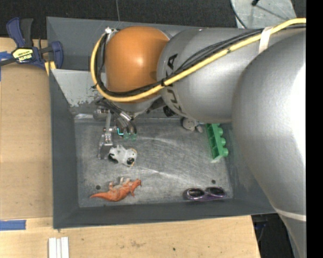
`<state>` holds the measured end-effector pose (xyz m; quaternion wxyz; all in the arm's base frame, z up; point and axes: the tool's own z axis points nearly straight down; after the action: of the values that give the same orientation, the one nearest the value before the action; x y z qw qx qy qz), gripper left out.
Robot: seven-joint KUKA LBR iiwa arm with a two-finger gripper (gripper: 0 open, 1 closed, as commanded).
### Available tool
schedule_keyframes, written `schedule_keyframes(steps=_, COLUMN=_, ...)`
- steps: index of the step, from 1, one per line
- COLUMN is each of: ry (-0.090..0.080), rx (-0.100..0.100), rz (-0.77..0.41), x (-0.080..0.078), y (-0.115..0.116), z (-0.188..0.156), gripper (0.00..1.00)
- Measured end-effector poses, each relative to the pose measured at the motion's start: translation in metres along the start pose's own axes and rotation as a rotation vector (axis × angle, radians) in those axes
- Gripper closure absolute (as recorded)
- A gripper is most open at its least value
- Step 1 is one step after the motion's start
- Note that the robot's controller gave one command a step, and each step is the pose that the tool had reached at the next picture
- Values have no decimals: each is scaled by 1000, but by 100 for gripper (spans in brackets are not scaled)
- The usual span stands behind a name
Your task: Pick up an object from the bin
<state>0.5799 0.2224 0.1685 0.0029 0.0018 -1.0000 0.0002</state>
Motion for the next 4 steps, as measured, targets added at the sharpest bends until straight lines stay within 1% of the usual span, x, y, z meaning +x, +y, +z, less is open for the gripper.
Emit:
schedule_keyframes(steps=1, ry=-8, rx=-2, rz=3, x=-2, y=-1, z=-5, gripper=0)
schedule_keyframes(steps=2, ry=-12, rx=-3, rz=-6, x=-8, y=-49, z=66, gripper=0)
schedule_keyframes(steps=3, ry=-3, rx=0, rz=112, x=-8, y=-70, z=75, gripper=0)
schedule_keyframes(steps=4, ry=-11, rx=-2, rz=11, x=-19, y=-82, z=67, gripper=0)
